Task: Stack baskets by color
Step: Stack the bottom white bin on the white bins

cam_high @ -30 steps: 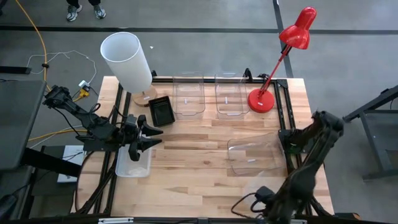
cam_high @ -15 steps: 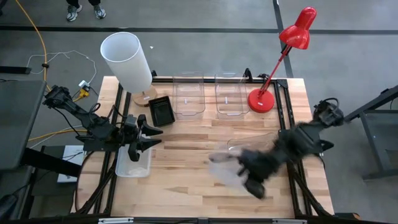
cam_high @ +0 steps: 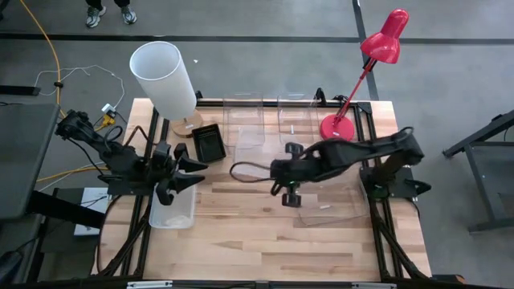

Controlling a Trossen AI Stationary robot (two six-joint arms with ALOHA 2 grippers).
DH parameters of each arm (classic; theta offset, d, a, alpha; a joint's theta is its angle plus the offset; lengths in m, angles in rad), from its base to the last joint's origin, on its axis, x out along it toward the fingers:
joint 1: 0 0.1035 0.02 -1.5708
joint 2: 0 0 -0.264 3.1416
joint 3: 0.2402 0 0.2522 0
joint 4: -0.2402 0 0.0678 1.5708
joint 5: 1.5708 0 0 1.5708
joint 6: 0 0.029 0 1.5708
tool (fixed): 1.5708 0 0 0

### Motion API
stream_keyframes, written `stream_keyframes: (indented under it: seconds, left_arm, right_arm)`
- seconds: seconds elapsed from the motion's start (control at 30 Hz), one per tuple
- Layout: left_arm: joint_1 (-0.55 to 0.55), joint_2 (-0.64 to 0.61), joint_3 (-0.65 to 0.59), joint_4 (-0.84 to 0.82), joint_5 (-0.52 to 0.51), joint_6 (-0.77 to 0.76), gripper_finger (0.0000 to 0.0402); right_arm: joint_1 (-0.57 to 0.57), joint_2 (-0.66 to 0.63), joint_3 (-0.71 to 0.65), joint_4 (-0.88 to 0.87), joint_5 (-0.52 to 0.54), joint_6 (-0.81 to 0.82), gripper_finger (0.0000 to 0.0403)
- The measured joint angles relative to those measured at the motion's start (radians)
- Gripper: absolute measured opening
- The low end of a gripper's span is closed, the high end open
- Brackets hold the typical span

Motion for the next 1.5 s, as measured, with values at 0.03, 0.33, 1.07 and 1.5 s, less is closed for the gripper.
stream_keyframes:
  seconds: [0.03,0.33,1.07,1.5]
  left_arm:
    - [0.001,0.016,0.021,-0.022,-0.02,-0.016,0.019]
    - [0.137,0.214,0.218,-0.529,-0.104,-0.457,0.0175]
    - [0.42,0.348,0.23,-0.581,0.115,-0.506,0.0143]
    - [0.432,0.355,0.23,-0.619,0.171,-0.42,0.0004]
  right_arm:
    - [0.0,0.02,0.0,-0.004,0.03,-0.012,0.0]
    - [0.002,0.134,0.0,0.024,0.197,-0.008,0.0]
    - [0.013,0.175,0.0,0.077,0.189,-0.008,0.0]
    - [0.013,0.177,0.055,0.095,0.123,0.044,0.0022]
